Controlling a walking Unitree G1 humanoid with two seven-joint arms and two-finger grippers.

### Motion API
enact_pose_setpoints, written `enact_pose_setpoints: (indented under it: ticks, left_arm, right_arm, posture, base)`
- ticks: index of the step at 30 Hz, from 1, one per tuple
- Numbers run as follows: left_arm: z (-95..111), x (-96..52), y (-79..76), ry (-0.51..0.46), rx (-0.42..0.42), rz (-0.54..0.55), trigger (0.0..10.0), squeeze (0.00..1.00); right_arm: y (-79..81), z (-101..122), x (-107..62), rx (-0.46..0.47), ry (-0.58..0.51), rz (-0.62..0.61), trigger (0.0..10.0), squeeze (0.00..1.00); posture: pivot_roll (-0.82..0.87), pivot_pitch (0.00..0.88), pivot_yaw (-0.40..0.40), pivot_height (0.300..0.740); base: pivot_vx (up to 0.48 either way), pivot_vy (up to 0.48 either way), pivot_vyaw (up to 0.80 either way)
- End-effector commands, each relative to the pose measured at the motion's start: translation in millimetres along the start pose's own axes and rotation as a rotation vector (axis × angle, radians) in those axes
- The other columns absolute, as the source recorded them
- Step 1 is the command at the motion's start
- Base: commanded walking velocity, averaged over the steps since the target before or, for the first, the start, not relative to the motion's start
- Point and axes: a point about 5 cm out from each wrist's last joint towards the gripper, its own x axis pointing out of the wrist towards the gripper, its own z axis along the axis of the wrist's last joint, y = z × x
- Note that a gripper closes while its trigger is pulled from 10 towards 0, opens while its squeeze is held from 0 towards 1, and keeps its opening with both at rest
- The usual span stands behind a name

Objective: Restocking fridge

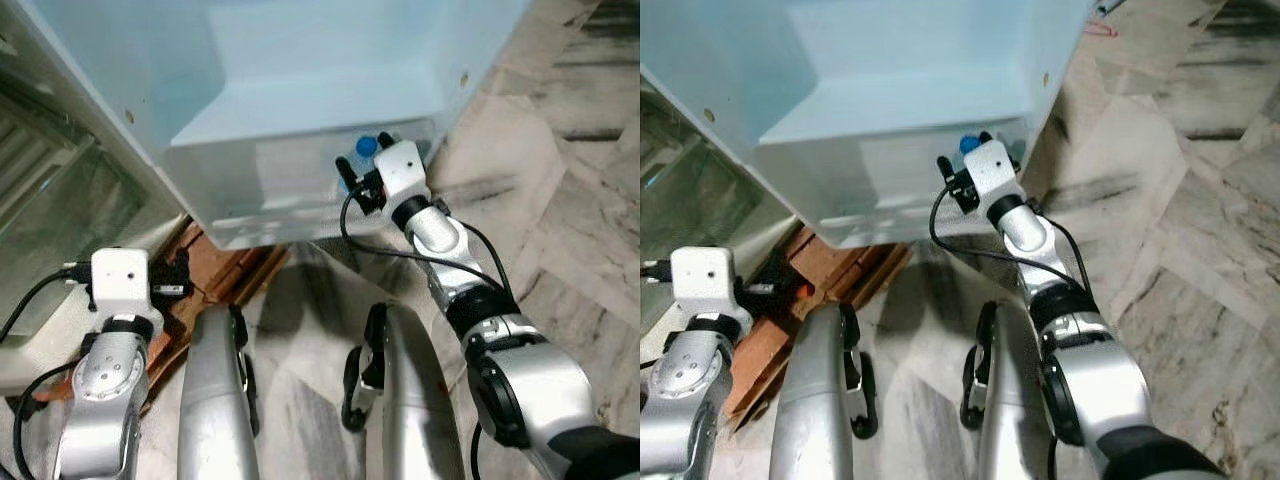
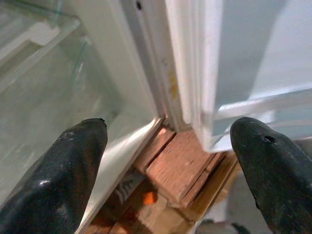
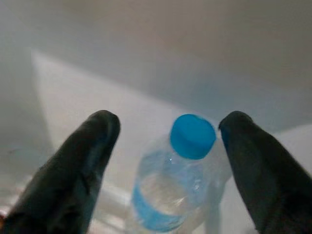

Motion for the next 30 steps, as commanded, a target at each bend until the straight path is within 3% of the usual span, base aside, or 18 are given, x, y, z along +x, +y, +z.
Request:
enact_pose_setpoints:
  ticks: [1, 6, 9, 11, 17, 20, 21, 27, 30]
  left_arm:
    - [-9.0, -2.0, 1.1, 0.029, 0.008, 0.008, 10.0, 0.00]
    - [-9.5, 6.7, -2.4, 0.016, 0.004, 0.000, 10.0, 0.00]
    - [-12.6, 9.6, -6.1, 0.015, -0.001, 0.000, 10.0, 0.00]
    - [-14.9, 8.3, -10.5, 0.010, -0.013, 0.001, 10.0, 0.00]
    - [-19.5, 5.4, -15.3, 0.003, -0.024, 0.005, 10.0, 0.00]
    - [-19.4, 5.7, -16.7, 0.000, -0.026, 0.004, 10.0, 0.00]
    - [-19.9, 5.9, -22.1, -0.005, -0.030, -0.019, 10.0, 0.00]
    - [-21.2, 11.0, -28.8, -0.011, -0.013, -0.046, 10.0, 0.00]
    - [-18.6, 17.5, -32.1, -0.028, -0.031, -0.038, 10.0, 0.00]
  right_arm:
    - [6.9, -3.0, -4.7, 0.014, -0.003, 0.046, 10.0, 1.00]
    - [15.3, -2.4, -17.6, 0.059, -0.037, 0.089, 10.0, 1.00]
    - [27.6, -7.1, -40.2, 0.111, -0.063, 0.097, 10.0, 1.00]
    - [38.2, -18.5, -68.6, 0.172, -0.046, 0.041, 10.0, 1.00]
    - [45.1, -32.3, -116.6, 0.191, 0.017, -0.145, 10.0, 1.00]
    - [42.0, -32.7, -122.2, 0.207, 0.033, -0.194, 10.0, 1.00]
    - [37.9, -34.5, -127.4, 0.221, 0.059, -0.236, 10.0, 0.00]
    - [29.4, -38.7, -130.7, 0.235, 0.084, -0.265, 10.0, 0.00]
    - [19.5, -40.1, -129.3, 0.245, 0.103, -0.323, 10.0, 0.00]
  posture:
    - [0.14, 0.243, -0.021, 0.568]
    - [0.11, 0.192, -0.017, 0.568]
    - [0.10, 0.152, -0.024, 0.568]
    - [0.10, 0.113, -0.025, 0.568]
    - [0.08, 0.062, -0.010, 0.568]
    - [0.07, 0.059, -0.009, 0.568]
    - [0.06, 0.040, 0.003, 0.568]
    - [0.05, 0.015, 0.009, 0.568]
    - [0.04, 0.000, 0.003, 0.593]
  base:
    - [0.000, 0.000, 0.00]
    - [0.000, 0.000, 0.00]
    - [0.000, 0.000, 0.00]
    - [0.000, 0.000, 0.00]
    - [0.000, 0.000, 0.00]
    - [0.000, 0.000, 0.00]
    - [0.000, 0.000, 0.00]
    - [0.000, 0.000, 0.00]
    - [0.000, 0.000, 0.00]
